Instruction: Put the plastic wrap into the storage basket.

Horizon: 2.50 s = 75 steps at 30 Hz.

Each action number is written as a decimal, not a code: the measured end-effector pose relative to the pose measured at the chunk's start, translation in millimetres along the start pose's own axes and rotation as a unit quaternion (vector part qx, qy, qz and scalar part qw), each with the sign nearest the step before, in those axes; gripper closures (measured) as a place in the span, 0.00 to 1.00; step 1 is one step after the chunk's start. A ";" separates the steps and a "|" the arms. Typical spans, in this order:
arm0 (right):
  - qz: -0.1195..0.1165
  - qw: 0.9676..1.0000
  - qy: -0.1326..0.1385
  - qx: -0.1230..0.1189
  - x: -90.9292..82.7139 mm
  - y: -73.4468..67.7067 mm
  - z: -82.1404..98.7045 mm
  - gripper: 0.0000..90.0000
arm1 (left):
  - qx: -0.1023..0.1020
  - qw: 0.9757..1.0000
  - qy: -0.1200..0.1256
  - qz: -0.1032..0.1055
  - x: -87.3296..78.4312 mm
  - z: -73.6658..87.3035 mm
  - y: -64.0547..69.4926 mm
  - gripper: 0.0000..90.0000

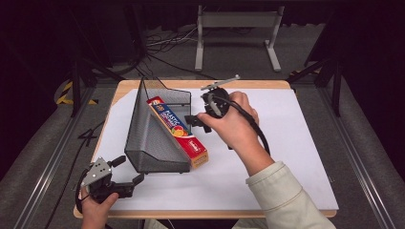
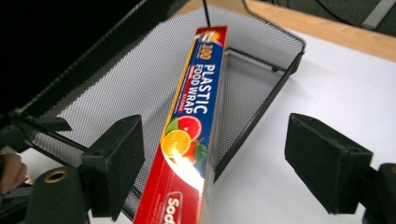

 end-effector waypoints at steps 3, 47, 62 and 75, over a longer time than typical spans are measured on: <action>-0.002 1.000 0.014 -0.004 -13.7 10.9 4.5 0.23 | -0.002 1.000 -0.005 0.000 1.4 2.1 -1.1 0.09; 0.037 0.979 0.176 -0.092 -81.9 139.0 160.1 0.25 | -0.008 1.000 -0.011 -0.011 -0.6 5.5 -3.2 0.08; 0.061 0.981 0.167 -0.079 -55.2 151.7 208.2 0.27 | -0.010 1.000 0.005 -0.006 0.5 3.7 -3.0 0.07; 0.081 0.987 0.127 -0.052 -26.0 165.9 239.9 0.26 | -0.002 1.000 -0.001 -0.018 4.4 5.2 -5.2 0.08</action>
Point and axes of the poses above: each handheld gripper's, and its own axes: x roughly forward along the jaws, z roughly out of its underside, y roughly to its right, the point moved 10 cm from there along x, roughly forward along the jaws, and after that the axes turned 11 degrees about -y, right-handed, at the moved point
